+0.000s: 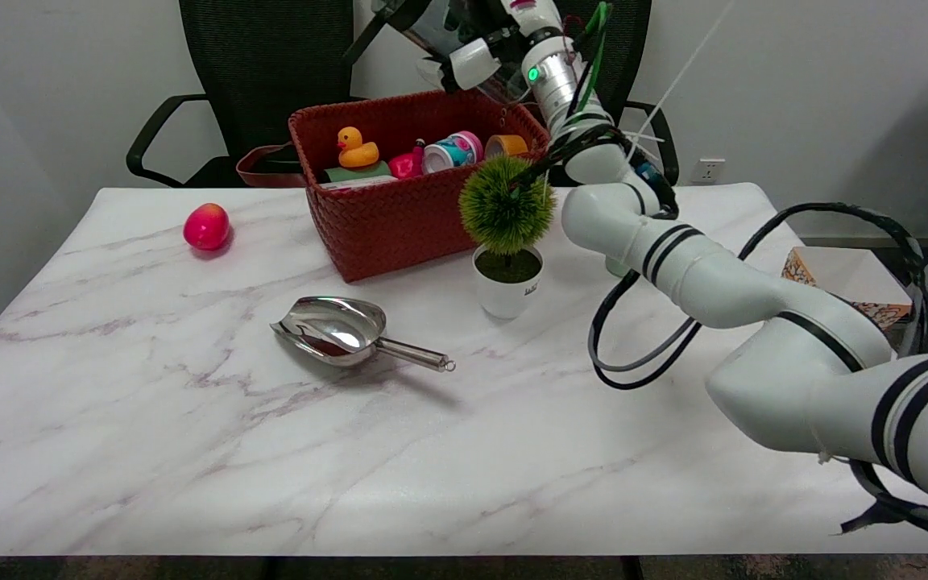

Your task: Place the black cup into the brown storage basket.

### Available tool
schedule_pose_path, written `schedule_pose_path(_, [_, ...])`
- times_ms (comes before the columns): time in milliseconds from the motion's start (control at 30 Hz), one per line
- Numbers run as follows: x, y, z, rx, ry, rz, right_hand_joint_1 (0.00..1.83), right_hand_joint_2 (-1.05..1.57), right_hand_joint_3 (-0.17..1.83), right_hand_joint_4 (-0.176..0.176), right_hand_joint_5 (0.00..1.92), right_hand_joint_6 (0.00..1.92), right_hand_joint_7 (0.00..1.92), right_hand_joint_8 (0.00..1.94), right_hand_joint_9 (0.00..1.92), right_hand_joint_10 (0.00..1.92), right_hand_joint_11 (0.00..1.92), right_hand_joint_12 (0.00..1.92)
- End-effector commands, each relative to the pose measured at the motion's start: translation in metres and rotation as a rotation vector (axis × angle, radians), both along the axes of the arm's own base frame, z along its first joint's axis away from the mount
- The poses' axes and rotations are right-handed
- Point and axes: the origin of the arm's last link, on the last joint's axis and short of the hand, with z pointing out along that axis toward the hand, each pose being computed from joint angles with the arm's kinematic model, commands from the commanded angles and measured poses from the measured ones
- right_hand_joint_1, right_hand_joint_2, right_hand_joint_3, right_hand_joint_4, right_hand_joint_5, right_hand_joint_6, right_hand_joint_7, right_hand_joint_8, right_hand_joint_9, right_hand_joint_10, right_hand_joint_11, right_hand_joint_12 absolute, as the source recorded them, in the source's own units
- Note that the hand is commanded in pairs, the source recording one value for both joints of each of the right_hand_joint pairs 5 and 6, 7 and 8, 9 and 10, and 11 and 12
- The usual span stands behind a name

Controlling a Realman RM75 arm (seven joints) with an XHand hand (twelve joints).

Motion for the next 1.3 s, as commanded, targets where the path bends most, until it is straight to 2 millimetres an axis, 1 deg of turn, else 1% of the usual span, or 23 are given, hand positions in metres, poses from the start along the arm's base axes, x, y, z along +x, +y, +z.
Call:
schedule_pose_path(33, [0.001,-0.018,-0.033,-0.091,0.288,-0.029,1.23,0.4,1.31,0.0,1.31,1.31,1.48,1.48,1.36,1.36,1.08,1.08])
schedule_pose_path(267, [-0.012,-0.023,-0.038,-0.148,0.43,-0.081,1.22,0.38,1.31,0.0,1.29,1.29,1.47,1.47,1.34,1.34,1.06,1.06])
schedule_pose_path(467, [-0.026,-0.028,-0.041,-0.157,0.502,-0.15,1.2,0.37,1.3,0.0,1.27,1.27,1.46,1.46,1.33,1.33,1.04,1.04])
schedule_pose_path(867, [-0.041,-0.029,-0.039,-0.149,0.512,-0.214,1.19,0.28,1.32,0.0,1.21,1.21,1.4,1.4,1.28,1.28,0.97,0.97])
schedule_pose_path(1067, [-0.047,-0.028,-0.042,-0.139,0.511,-0.232,1.17,0.26,1.32,0.0,1.2,1.2,1.39,1.39,1.26,1.26,0.95,0.95])
schedule_pose_path(1300, [-0.05,-0.028,-0.046,-0.13,0.501,-0.235,1.16,0.3,1.25,0.0,1.19,1.19,1.38,1.38,1.25,1.25,0.94,0.94])
